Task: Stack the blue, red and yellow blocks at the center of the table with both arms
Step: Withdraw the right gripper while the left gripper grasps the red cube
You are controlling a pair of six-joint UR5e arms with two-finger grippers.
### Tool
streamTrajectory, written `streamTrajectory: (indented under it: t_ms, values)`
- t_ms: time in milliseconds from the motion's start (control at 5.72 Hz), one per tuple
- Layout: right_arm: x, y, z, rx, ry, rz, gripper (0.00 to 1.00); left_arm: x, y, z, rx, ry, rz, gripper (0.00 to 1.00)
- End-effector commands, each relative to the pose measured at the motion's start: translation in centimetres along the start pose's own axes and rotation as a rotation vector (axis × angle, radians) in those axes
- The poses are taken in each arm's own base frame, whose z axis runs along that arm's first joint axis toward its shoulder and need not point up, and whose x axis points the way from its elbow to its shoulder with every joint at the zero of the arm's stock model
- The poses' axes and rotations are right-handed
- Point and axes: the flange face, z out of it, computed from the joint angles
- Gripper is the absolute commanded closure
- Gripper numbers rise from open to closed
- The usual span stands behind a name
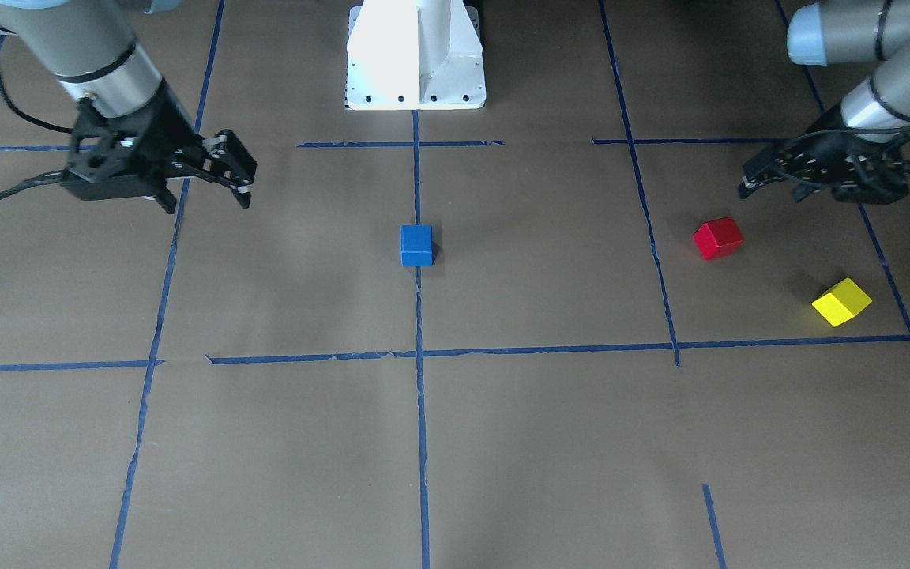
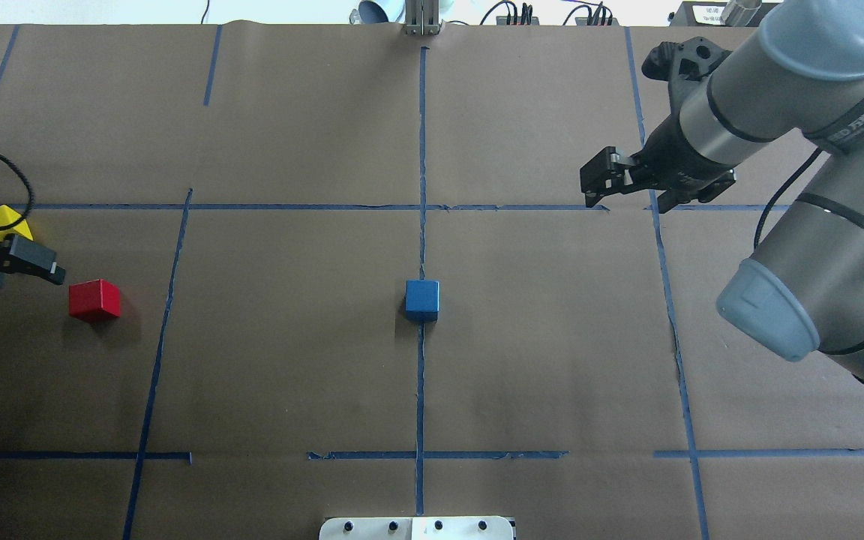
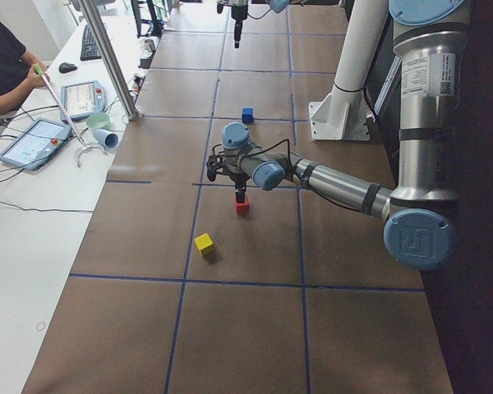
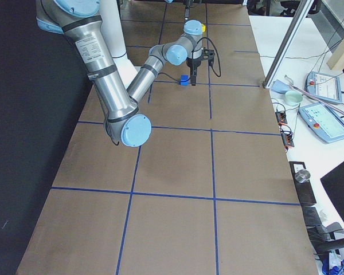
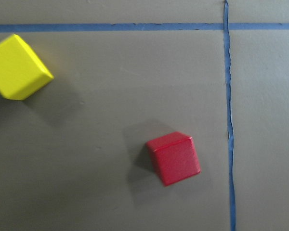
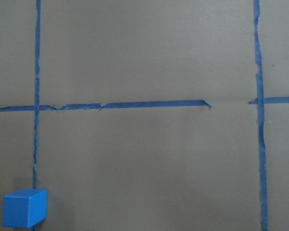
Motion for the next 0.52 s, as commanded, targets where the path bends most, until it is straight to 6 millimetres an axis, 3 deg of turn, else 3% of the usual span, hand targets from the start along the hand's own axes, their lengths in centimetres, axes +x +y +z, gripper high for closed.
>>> streamTrajectory:
  t_ms: [0, 350]
  values:
    - [1.8, -0.3, -0.3, -0.012, 0.001, -0.006, 0.0, 3.6, -0.7, 5.1, -0.017, -0.028, -0.145, 0.0]
    - [2.0, -0.2, -0.2, -0.012, 0.005, -0.004, 0.0, 1.9, -1.2, 6.4, 0.005, -0.076, -0.164, 0.0]
